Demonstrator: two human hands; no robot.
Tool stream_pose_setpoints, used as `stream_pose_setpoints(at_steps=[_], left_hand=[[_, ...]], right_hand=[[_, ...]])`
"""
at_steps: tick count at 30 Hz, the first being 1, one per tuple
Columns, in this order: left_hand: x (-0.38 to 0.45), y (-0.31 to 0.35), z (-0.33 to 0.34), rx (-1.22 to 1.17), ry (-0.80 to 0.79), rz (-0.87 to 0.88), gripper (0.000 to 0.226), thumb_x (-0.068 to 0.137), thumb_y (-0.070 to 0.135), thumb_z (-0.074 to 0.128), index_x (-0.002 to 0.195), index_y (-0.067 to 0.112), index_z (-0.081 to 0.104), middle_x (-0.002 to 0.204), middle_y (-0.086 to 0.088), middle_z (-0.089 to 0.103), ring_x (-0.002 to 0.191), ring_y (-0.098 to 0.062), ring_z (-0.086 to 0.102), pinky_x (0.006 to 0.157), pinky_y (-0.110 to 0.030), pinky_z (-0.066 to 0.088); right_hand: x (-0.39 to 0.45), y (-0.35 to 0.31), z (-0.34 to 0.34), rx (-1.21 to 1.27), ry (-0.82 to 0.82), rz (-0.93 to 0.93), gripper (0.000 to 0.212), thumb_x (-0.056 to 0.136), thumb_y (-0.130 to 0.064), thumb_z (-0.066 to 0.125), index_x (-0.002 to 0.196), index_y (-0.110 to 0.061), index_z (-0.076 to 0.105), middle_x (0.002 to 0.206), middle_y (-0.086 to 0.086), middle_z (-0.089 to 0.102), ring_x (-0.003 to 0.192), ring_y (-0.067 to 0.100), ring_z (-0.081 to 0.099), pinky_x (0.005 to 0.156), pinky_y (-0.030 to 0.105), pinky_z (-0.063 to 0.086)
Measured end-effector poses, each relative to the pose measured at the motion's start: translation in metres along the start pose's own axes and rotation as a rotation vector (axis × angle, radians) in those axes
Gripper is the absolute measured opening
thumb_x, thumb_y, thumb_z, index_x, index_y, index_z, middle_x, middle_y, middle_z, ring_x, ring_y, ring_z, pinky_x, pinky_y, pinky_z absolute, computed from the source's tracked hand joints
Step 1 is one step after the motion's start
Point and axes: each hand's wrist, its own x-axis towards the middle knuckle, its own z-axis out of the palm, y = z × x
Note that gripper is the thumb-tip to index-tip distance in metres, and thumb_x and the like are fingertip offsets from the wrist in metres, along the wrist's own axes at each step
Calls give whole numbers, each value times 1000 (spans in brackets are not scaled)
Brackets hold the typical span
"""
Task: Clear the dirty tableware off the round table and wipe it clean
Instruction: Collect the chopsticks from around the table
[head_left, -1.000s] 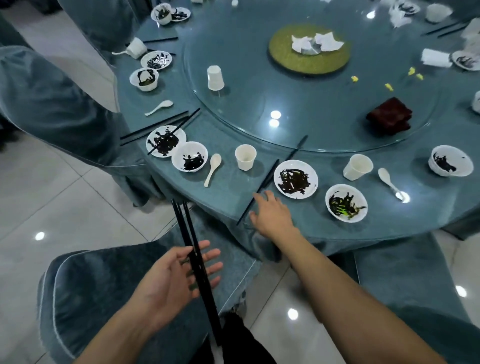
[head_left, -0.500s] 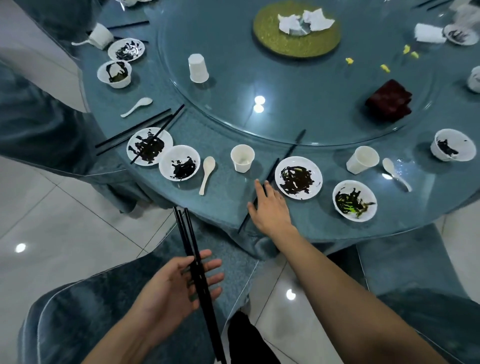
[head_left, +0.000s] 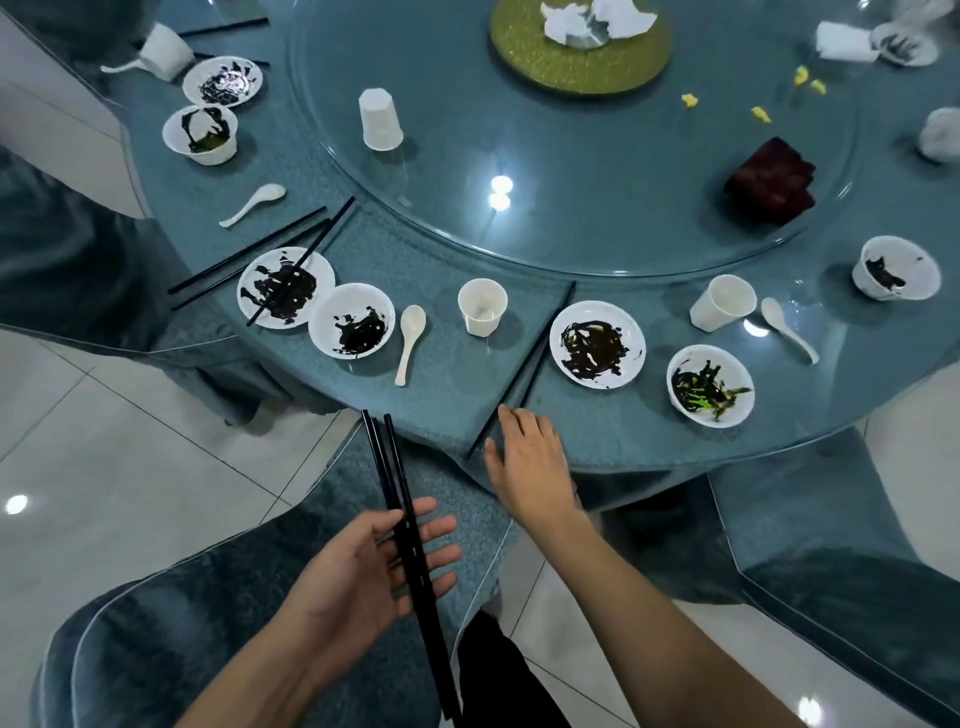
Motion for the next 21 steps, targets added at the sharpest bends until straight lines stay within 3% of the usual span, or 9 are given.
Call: stream_pose_setpoints(at_steps=[4,7,9,12,16,21], left_hand=[[5,2,-2,-18,-12,-7,51,84,28,53,129,6,63,122,-18,71,101,-33,70,92,-49,55],[8,2,-4,-34,-21,-7,50,86,27,53,130,6,62,122,-17,71,100,-32,71,90,-47,57],[9,1,-4,-43,-18,-7,50,86,27,53,130,6,63,122,-17,71,99,-31,71,88,-46,58],[8,-2,-8,-64,-16,-13,51,85,27,53,130,6,63,123,-17,71,98,-31,72,86,-45,59],[6,-4,-14,-70,-10,-19,51,84,27,54,130,7,63,123,-17,71,99,-31,72,91,-47,56],[6,-4,-20,-82,-6,0,50,84,27,54,129,7,64,122,-17,71,97,-30,72,88,-46,58]], right_hand=[[-18,-5,1,-2,56,-63,42,100,-34,47,137,-14,50,128,5,52,114,24,51,100,39,43],[-3,-3,-1,-37,157,11,43,96,-37,51,134,-16,49,115,9,53,101,29,54,89,42,47],[18,-3,-5,-67,182,104,52,96,-43,50,141,-17,45,114,13,53,101,32,54,88,44,44],[45,-8,-10,-111,85,191,52,99,-49,41,142,-19,45,123,15,49,110,34,48,94,46,40],[54,-16,-6,-141,82,163,37,97,-35,52,124,-11,53,120,15,53,112,34,50,95,44,40],[53,-16,0,-149,78,210,23,98,-14,52,121,-12,55,115,14,58,108,33,55,90,42,45]])
